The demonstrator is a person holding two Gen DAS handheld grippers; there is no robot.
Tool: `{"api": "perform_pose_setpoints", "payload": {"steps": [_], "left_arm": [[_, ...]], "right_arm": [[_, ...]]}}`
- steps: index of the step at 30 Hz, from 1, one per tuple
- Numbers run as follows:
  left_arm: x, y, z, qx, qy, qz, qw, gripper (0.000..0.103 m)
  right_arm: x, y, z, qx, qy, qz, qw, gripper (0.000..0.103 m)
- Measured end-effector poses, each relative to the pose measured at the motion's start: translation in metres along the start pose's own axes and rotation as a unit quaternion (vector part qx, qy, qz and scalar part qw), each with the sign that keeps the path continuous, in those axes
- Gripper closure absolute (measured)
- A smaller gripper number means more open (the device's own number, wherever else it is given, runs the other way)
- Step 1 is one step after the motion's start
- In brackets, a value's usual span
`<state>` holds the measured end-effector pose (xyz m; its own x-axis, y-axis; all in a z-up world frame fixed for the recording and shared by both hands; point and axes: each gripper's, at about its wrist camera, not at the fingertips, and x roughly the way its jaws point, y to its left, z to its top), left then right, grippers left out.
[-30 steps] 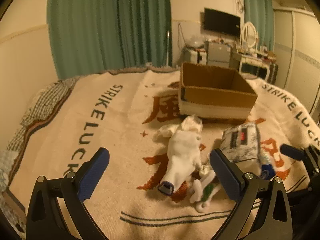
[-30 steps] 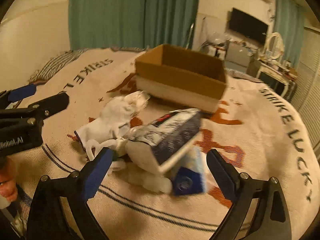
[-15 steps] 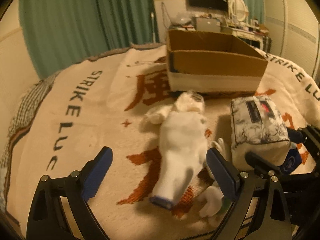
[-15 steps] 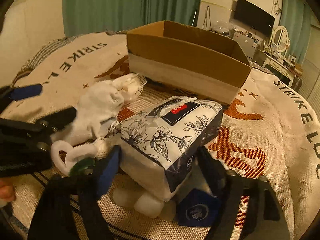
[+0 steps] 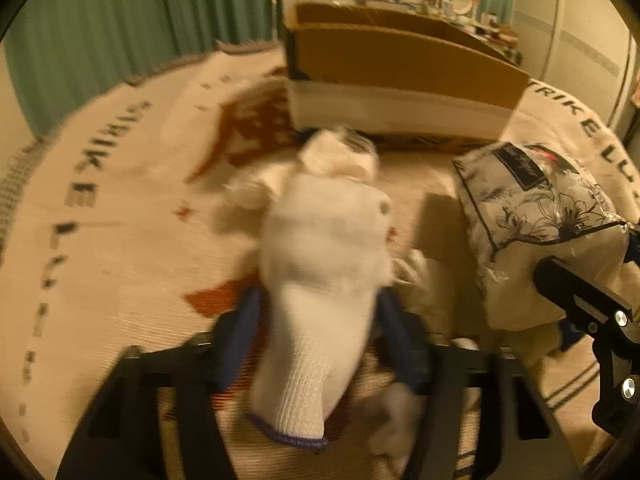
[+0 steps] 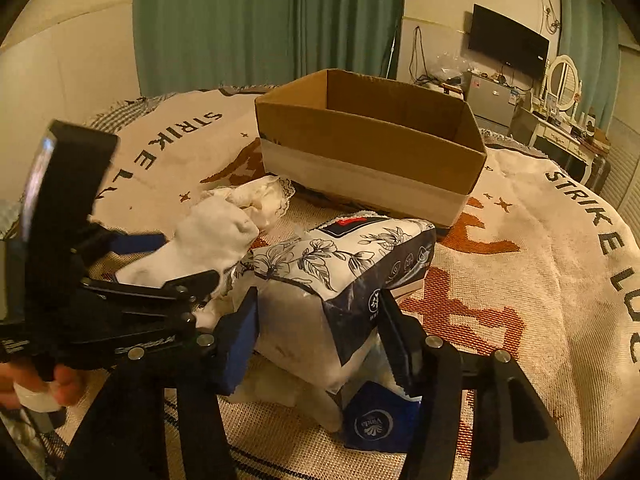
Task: Organize soft objects
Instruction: 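Grasp the white sock with the left tool while the right tool grasps the floral tissue pack, then carry both items over the cardboard box and open both tools to drop them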
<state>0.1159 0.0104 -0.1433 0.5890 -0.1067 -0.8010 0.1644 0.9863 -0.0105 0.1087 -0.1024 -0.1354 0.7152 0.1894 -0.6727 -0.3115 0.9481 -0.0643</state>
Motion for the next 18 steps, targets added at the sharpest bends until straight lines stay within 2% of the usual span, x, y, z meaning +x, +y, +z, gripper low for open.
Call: {"api": "perform_pose_setpoints", "payload": {"steps": [6, 13, 18], "left_arm": [[-0.016, -0.003, -0.005, 0.002, -0.015, 0.006, 0.9999, 0.066], [-0.055, -0.007, -0.006, 0.004, -0.043, 0.012, 0.999, 0.067], [-0.09, -0.009, 0.001, 0.0, -0.075, 0.016, 0.9971, 0.067]], "right_arm": [[-0.012, -0.006, -0.005, 0.011, -0.013, 0.009, 1.0, 0.05], [-0.05, -0.013, -0.001, 0.028, -0.057, 0.014, 0.998, 0.056], [-0.091, -0.014, 0.007, 0.028, -0.099, 0.012, 0.995, 0.057]]}}
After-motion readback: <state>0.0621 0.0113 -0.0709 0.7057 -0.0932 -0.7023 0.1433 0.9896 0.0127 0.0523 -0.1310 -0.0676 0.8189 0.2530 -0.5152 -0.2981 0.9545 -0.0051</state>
